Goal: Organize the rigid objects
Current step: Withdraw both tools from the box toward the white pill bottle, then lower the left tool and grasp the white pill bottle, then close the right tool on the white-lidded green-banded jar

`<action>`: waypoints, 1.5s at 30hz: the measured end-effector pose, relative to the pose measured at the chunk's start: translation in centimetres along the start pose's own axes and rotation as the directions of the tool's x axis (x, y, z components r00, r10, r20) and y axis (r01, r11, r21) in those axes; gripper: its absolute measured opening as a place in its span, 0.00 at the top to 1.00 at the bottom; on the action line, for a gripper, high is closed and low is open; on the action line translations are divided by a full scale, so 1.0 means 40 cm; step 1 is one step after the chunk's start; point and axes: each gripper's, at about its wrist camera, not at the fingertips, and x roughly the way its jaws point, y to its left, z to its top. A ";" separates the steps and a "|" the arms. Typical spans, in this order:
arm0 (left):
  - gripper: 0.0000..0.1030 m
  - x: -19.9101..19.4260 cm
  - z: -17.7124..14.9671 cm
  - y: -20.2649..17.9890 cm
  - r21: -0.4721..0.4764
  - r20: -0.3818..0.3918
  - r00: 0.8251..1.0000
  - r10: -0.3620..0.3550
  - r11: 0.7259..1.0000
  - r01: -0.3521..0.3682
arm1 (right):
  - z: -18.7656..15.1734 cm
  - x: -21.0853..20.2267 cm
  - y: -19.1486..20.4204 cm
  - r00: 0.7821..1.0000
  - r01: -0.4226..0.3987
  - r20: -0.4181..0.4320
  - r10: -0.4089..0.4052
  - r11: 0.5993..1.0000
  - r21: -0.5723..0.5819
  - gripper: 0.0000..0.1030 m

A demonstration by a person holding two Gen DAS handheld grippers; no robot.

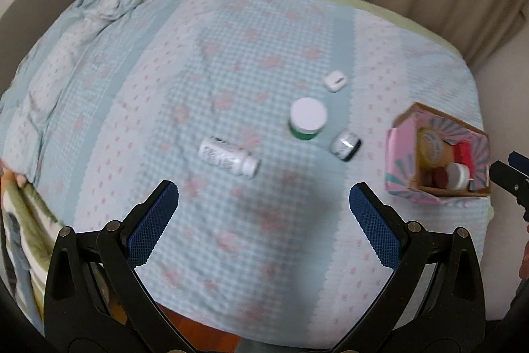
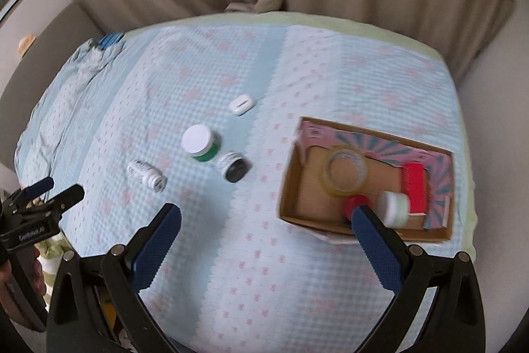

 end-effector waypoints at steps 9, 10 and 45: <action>0.00 0.133 0.052 0.118 -0.136 -0.064 0.998 -0.029 0.990 0.020 | 0.081 0.161 0.132 0.995 -0.066 -0.087 0.054 0.989 -0.136 0.00; 0.00 0.160 0.057 0.130 -0.161 -0.084 0.996 -0.031 0.987 0.017 | 0.089 0.181 0.143 0.994 -0.073 -0.095 0.059 0.986 -0.150 0.00; 0.40 0.783 0.023 0.268 -0.710 -0.380 0.909 -0.172 0.684 -0.168 | 0.189 0.856 0.385 0.939 -0.113 -0.341 -0.044 0.897 -0.427 0.08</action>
